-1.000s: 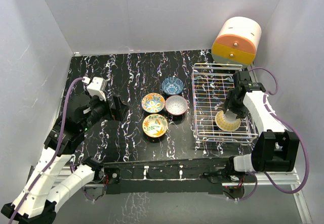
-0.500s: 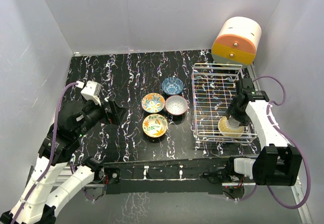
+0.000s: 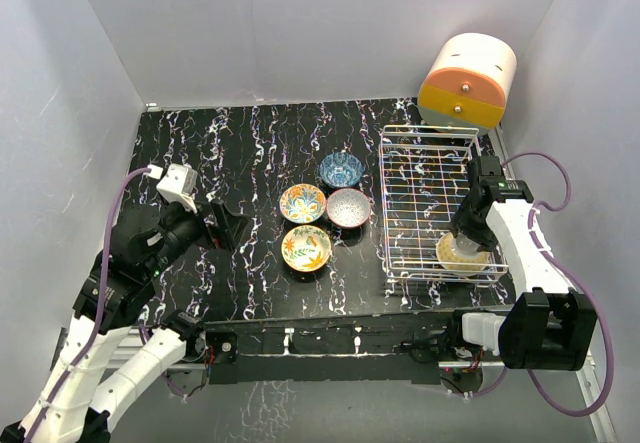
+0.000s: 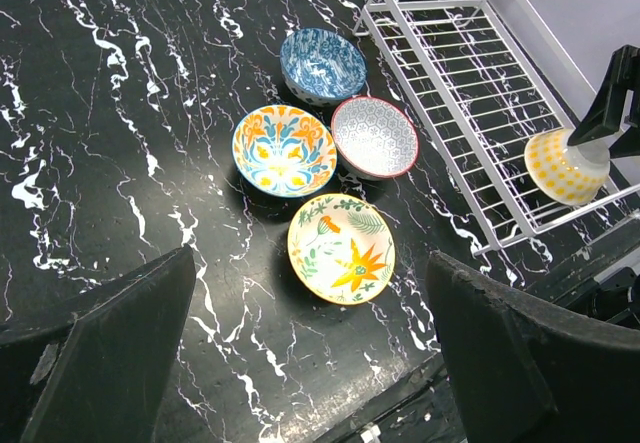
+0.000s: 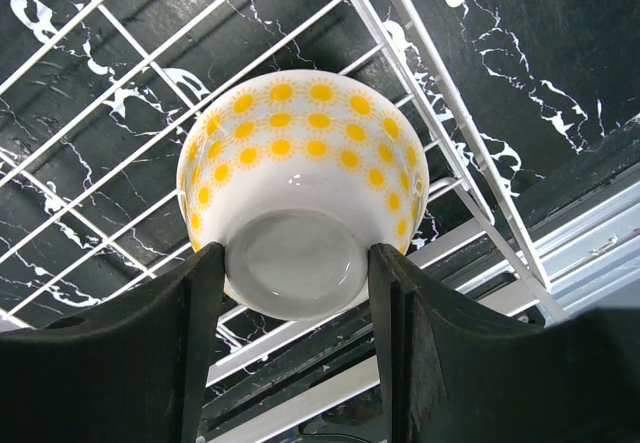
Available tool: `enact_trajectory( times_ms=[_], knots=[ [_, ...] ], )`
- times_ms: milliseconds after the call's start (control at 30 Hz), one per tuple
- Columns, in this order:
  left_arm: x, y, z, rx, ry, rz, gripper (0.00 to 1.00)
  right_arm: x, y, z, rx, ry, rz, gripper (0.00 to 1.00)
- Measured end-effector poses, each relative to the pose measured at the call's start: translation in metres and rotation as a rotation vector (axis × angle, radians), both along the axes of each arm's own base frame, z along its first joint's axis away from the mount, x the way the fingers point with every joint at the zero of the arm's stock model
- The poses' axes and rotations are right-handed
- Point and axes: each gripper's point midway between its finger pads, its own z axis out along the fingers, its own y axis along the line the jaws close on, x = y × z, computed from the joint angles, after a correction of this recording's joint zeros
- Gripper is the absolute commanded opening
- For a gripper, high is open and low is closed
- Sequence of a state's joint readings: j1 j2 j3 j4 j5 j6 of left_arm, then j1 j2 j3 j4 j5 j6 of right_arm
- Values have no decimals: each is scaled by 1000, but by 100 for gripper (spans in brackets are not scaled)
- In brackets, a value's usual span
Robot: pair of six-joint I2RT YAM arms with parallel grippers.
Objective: Load the bowls into the dish rack
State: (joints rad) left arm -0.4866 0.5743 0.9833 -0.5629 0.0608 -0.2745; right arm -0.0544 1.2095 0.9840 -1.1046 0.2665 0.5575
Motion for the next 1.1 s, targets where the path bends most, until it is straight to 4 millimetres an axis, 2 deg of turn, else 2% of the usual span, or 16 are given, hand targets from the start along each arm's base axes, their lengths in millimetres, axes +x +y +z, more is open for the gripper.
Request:
enact_trajectory(
  times_ms=[67, 167, 367, 467, 500, 567, 667, 833, 933, 1000, 1100],
  knots=[
    [0, 0, -1, 1, 3, 0, 97, -1, -1, 1, -4, 0, -4, 60],
    [0, 0, -2, 3, 6, 1, 97, -4, -1, 1, -8, 7, -5, 75],
    [0, 2, -9, 14, 17, 11, 97, -8, 1, 5, 4, 0, 8, 77],
    [0, 4, -13, 21, 26, 18, 97, -11, 3, 8, 12, -4, 11, 83],
    [0, 4, -13, 21, 26, 20, 97, -11, 3, 9, 15, -8, 13, 95],
    [1, 4, -13, 22, 26, 23, 97, -11, 5, 13, 25, -20, 18, 99],
    [1, 5, -14, 18, 31, 29, 97, -1, 9, 33, 41, -76, 34, 99],
    [4, 3, -17, 11, 53, 42, 97, 33, 16, 93, 73, -267, 73, 99],
    [8, 2, -21, 16, 72, 51, 97, 47, 24, 118, 110, -345, 101, 99],
    [11, 2, -24, 25, 88, 58, 97, 57, 33, 127, 145, -380, 129, 99],
    [17, 1, -24, 37, 103, 66, 97, 70, 55, 124, 176, -383, 191, 99]
  ],
)
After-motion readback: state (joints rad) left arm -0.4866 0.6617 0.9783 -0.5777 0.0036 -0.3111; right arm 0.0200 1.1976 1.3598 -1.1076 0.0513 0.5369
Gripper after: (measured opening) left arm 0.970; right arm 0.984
